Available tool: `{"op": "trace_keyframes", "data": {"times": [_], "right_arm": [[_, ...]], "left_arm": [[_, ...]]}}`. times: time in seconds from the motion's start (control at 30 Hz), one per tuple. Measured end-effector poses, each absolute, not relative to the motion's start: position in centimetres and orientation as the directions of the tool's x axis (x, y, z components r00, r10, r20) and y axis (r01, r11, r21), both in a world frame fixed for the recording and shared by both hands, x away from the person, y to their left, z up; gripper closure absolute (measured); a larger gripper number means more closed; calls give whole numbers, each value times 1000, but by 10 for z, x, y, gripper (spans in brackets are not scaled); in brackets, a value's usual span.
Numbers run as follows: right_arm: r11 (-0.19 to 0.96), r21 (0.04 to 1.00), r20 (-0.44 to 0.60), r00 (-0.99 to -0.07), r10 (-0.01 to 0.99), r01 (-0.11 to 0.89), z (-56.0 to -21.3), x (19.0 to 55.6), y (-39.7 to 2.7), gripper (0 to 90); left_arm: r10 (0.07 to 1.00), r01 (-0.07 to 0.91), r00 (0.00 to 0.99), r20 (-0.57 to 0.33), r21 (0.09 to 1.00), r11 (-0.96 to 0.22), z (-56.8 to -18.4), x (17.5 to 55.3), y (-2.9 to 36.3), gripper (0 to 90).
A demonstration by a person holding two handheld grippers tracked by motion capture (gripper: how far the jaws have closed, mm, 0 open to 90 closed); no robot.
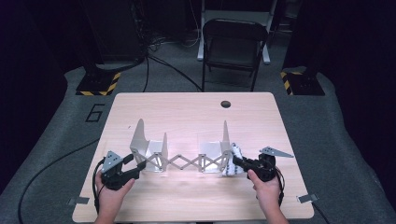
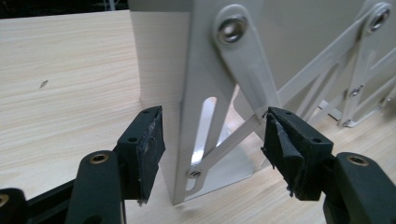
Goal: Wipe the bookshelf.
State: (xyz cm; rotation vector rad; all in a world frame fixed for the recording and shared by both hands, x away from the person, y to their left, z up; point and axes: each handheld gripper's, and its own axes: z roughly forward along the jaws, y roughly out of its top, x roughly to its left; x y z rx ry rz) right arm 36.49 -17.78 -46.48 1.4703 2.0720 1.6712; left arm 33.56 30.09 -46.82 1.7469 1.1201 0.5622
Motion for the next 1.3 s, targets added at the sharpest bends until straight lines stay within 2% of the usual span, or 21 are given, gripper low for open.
{"op": "trace_keyframes", "data": {"times": [0.13, 0.3, 0.43, 0.47, 0.53, 0.63, 0.77, 0.8, 1.0, 1.3], "right_arm": [[-94, 816, 468, -556, 687, 570, -443, 365, -176, 765], [-113, 816, 486, -567, 665, 567, -437, 372, -179, 766], [-111, 791, 510, -549, 662, 601, -453, 378, -178, 767], [-108, 756, 540, -521, 661, 646, -467, 380, -176, 767], [-97, 739, 546, -509, 665, 666, -478, 382, -175, 768], [-113, 724, 570, -497, 655, 681, -480, 385, -177, 767], [-121, 741, 567, -517, 641, 661, -466, 388, -178, 767], [-109, 765, 539, -540, 646, 634, -449, 389, -178, 767], [-82, 793, 502, -570, 650, 604, -428, 398, -177, 766], [-73, 730, 557, -528, 641, 680, -451, 412, -172, 765]], "left_arm": [[871, 429, 481, -100, 893, -134, -468, 336, 299, 380], [869, 429, 484, -106, 894, -130, -469, 338, 299, 378], [866, 430, 484, -125, 896, -111, -470, 340, 300, 375], [864, 435, 489, -122, 892, -121, -470, 340, 300, 371], [863, 435, 490, -122, 892, -121, -470, 340, 300, 370], [864, 432, 490, -117, 894, -123, -470, 340, 300, 370], [866, 428, 487, -112, 895, -125, -470, 340, 299, 369], [863, 433, 492, -114, 892, -129, -470, 340, 300, 369], [864, 428, 491, -112, 895, -128, -470, 340, 299, 365], [864, 427, 491, -108, 895, -131, -470, 340, 300, 357]]}}
